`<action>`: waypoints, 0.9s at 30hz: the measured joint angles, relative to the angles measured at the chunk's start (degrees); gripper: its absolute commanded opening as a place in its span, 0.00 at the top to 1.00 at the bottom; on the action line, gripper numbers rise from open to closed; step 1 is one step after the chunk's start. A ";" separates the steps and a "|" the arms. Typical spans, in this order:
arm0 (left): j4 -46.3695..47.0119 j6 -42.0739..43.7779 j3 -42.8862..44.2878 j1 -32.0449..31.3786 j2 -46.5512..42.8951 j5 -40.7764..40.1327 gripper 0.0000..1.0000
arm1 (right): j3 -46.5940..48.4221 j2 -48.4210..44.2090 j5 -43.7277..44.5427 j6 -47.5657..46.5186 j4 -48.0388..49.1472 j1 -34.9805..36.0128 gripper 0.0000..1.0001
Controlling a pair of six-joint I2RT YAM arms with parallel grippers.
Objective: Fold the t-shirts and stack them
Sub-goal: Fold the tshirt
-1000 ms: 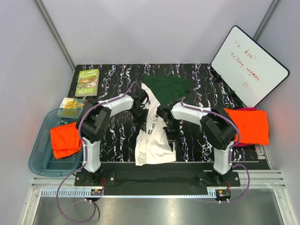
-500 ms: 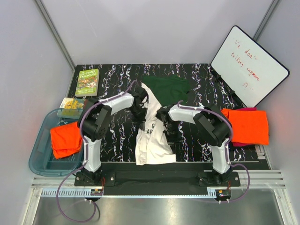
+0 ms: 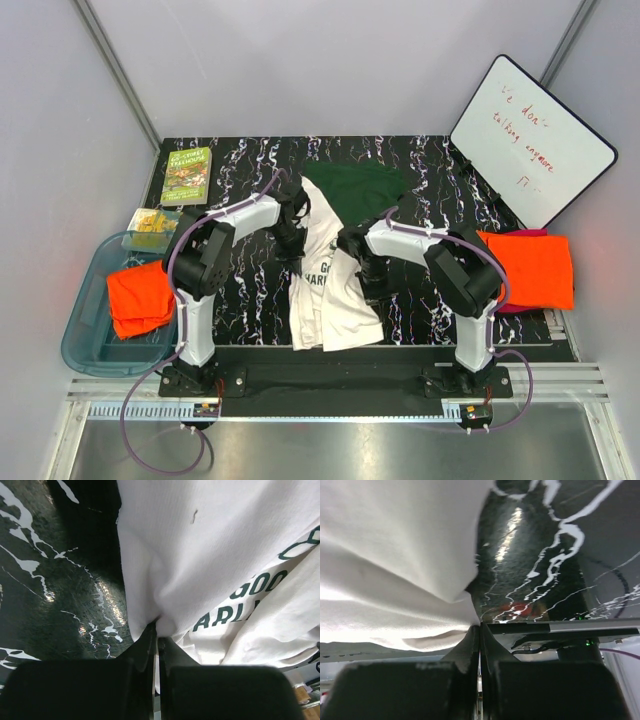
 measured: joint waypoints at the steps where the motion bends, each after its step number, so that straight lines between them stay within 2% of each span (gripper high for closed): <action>1: -0.02 0.15 0.02 0.00 0.02 0.00 1.00 | 0.00 -0.04 0.50 0.17 -0.28 -0.20 1.00; 10: -0.68 0.72 0.63 0.00 0.39 -0.52 1.00 | -1.66 0.07 5.20 1.27 -1.46 -2.73 1.00; 11: -0.72 0.81 0.66 0.00 0.42 -0.72 1.00 | -1.70 0.24 5.73 1.25 -2.21 -2.97 0.90; 14: -0.74 1.36 0.68 0.00 0.39 -0.92 0.69 | -1.46 0.92 7.02 1.25 -3.50 -3.39 0.65; 15: -0.79 1.73 0.68 0.00 0.39 -1.33 0.45 | -1.18 0.92 7.32 1.14 -3.80 -3.43 0.44; 18: -1.07 2.51 0.66 0.02 -0.39 -1.66 0.19 | 1.99 0.55 7.48 0.31 -5.05 -3.43 0.21; 19: -1.05 3.04 0.50 -0.07 -1.14 -2.80 0.09 | 3.61 -0.11 7.43 -0.17 -5.09 -3.43 0.19; 21: -1.01 4.26 -0.17 0.17 -2.40 -4.76 0.01 | 6.71 -2.08 7.13 -1.11 -5.11 -3.43 0.16; 24: -1.55 5.11 -1.46 0.72 -5.38 -6.38 0.01 | 12.15 -6.27 5.16 -2.36 -4.92 -3.43 0.18; 27: -2.19 5.70 -2.05 1.22 -11.17 -6.69 0.01 | 15.87 -9.25 1.33 -3.32 -3.76 -3.43 0.28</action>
